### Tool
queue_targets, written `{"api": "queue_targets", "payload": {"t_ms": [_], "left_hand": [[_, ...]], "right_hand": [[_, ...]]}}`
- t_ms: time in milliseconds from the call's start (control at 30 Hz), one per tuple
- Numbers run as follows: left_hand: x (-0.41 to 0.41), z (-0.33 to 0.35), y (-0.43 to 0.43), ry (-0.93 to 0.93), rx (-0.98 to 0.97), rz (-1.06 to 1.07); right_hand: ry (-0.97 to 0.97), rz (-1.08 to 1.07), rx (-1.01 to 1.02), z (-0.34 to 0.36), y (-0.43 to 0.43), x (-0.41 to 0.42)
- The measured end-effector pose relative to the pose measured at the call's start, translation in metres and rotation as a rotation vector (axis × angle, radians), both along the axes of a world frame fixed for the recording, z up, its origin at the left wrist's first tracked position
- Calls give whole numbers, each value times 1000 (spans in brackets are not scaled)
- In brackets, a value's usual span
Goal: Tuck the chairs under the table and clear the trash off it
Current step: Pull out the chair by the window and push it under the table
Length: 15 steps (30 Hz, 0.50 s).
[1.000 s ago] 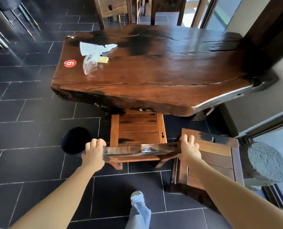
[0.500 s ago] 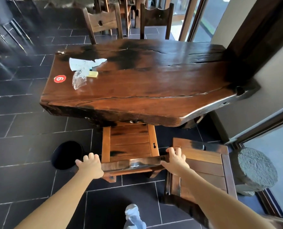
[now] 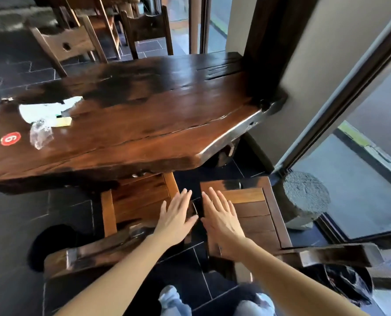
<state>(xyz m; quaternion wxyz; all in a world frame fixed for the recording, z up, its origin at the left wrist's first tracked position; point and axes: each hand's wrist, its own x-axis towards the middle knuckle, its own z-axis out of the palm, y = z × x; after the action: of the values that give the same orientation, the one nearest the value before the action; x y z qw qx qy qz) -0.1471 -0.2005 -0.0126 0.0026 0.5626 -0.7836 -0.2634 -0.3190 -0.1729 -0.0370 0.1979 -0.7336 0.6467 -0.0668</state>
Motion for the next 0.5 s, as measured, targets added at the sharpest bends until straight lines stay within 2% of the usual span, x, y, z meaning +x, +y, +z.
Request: {"api": "queue_targets", "payload": {"t_ms": [100,167,200,333,467,500], "left_hand": [[-38,2,10,-21,-46,-9],[-83,1,24,-32,-59,51],[-81,0,25,-34,-59,70],[-159,-14,64,-64,-57,161],[-223,-37,89,-197,2,142],[-214,-42,91,-255,33,161]], "right_hand": [[-7,21,0,9,2,-32],[0,65,-14,14,12,-81],[-9,58,-15,15,11,-82],[-7,70,-24,13,35,-178],[53,26,12,3,60,-272],[73,15,24,-2,63,-277]]}}
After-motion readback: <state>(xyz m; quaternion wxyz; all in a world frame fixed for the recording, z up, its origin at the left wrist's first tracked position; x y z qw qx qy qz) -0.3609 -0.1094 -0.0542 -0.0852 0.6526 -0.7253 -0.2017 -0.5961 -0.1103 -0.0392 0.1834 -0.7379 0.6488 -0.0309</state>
